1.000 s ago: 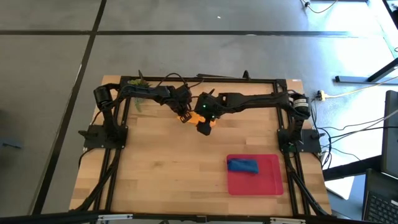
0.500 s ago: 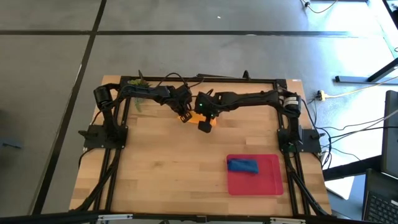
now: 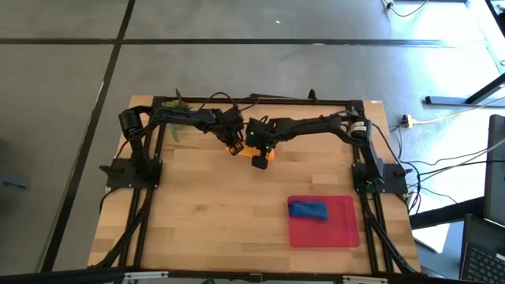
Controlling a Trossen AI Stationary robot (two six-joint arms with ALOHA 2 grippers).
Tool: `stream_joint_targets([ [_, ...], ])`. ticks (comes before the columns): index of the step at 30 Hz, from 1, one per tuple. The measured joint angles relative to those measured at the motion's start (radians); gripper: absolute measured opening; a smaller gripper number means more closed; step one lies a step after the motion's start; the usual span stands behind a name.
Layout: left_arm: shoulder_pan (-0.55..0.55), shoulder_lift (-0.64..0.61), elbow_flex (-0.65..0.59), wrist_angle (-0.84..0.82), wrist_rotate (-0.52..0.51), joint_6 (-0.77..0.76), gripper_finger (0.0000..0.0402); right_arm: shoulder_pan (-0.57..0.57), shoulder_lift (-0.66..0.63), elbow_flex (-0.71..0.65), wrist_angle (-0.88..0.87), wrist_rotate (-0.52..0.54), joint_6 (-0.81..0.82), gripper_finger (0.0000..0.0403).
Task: Roll microfiber towels into tight, uniform cylinder then place into a basket
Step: Put the orange microfiber towel into the red bin
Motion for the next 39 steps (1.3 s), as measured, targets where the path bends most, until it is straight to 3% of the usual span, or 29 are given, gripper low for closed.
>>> stream_joint_targets([
  [9,0.000,0.000,0.000,0.000,0.000,0.000,0.0000,-0.001,0.033,0.005,0.056,0.011,-0.035,0.0392],
  [16,0.000,0.000,0.000,0.000,0.000,0.000,0.0000,0.024,0.037,0.003,0.064,0.147,-0.051,0.0392],
  [23,0.000,0.000,0.000,0.000,0.000,0.000,0.0000,0.031,0.037,0.002,0.059,0.179,0.004,0.0379],
  [29,0.000,-0.001,0.000,0.000,0.000,0.000,0.0000,0.031,0.037,0.002,0.059,0.184,0.003,0.0308],
  [39,0.000,-0.001,0.000,0.000,0.000,0.000,0.0000,0.029,0.038,0.001,0.058,0.194,0.005,0.0111],
])
